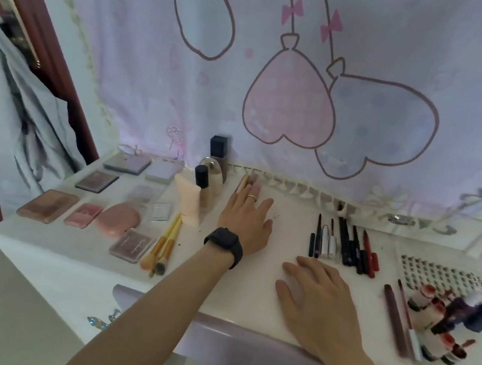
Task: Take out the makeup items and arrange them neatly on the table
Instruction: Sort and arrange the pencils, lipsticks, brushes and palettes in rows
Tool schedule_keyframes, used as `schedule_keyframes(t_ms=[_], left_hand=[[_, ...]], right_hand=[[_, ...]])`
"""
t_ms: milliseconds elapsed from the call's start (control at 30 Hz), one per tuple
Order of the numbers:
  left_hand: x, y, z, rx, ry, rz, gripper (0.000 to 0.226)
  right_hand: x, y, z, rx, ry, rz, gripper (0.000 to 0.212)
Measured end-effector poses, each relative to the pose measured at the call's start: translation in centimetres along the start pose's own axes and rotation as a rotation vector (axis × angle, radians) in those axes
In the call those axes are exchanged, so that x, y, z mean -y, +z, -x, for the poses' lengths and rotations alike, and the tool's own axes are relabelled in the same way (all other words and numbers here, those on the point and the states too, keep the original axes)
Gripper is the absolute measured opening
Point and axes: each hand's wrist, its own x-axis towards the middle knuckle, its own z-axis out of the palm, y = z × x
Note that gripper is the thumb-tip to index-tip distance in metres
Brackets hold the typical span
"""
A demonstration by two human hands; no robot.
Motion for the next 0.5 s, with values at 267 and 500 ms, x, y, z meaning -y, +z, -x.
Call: schedule_keyframes(t_ms=[267,500], left_hand=[[-0.2,0.2,-0.6,0.040,-0.030,-0.085,0.047],[-1.6,-0.3,3.6,-0.050,-0.261,0.494,0.028]], right_hand=[[0.0,-0.3,0.0,0.004,-0.002,-0.040,0.051],[0.0,-0.3,0.1,-0.004,0.006,-0.047,0.048]])
